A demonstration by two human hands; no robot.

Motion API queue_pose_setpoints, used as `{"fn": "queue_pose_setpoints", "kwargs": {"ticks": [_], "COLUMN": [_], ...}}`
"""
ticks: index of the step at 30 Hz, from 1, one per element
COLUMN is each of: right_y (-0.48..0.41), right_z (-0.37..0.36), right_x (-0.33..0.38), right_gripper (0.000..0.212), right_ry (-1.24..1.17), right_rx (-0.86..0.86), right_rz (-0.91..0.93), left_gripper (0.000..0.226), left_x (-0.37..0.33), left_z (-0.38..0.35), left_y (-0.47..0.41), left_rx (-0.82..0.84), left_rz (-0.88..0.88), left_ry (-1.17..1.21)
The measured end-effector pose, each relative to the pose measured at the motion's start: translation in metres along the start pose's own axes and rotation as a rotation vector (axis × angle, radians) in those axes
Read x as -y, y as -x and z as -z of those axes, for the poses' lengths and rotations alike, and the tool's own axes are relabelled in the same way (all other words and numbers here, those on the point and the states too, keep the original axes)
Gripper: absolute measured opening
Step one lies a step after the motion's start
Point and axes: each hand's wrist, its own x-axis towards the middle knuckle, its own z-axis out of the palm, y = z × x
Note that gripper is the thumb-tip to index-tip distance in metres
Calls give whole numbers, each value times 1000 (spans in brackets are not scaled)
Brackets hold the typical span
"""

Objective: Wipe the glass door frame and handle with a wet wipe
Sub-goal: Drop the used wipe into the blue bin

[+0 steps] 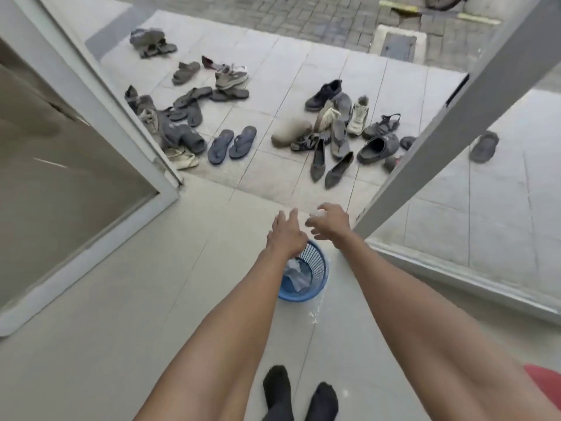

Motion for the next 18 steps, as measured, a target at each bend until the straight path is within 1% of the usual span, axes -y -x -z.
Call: {"fn": "queue_pose_setpoints", "kwargs": {"ticks": [3, 6, 9, 10, 11, 12, 15, 16, 17, 18], "right_y": [-49, -89, -117, -126, -135, -141, -147, -145, -143, -140], "right_z": [-42, -88, -125, -139, -152, -163, -186, -189, -191, -190], "right_x": [-72, -142, -193, -209, -225, -239, -269, -272, -273, -273], "right_gripper": [40, 34, 22, 21, 24, 34, 72, 80, 82, 78], "right_ry": [8, 6, -51, -75, -94, -96, -85, -73, -71, -62], "right_rx": [16, 66, 96, 98, 96, 100, 140, 129, 116, 113], "right_rz": [-99, -186, -254, -281, -293, -306, -324, -331, -324, -327], "left_gripper": [59, 51, 21, 17, 18, 25, 44, 47, 50, 51], "left_x": [41, 82, 111, 121, 131, 139, 159, 162, 165, 166], "left_z": [-58, -115, -164, -178, -193, -205, -228, -234, -239, -243], "left_y": [-37, -76, -111, -119, -127, -133, -142, -142, -142, -142], "left_rx": [28, 41, 10, 1, -8, -14, -47, -34, -27, -16], "left_rz": [105, 260, 334, 348, 361, 382, 436, 455, 468, 477], "left_ry": [194, 385, 485, 518, 542, 572, 635, 651, 663, 673]}}
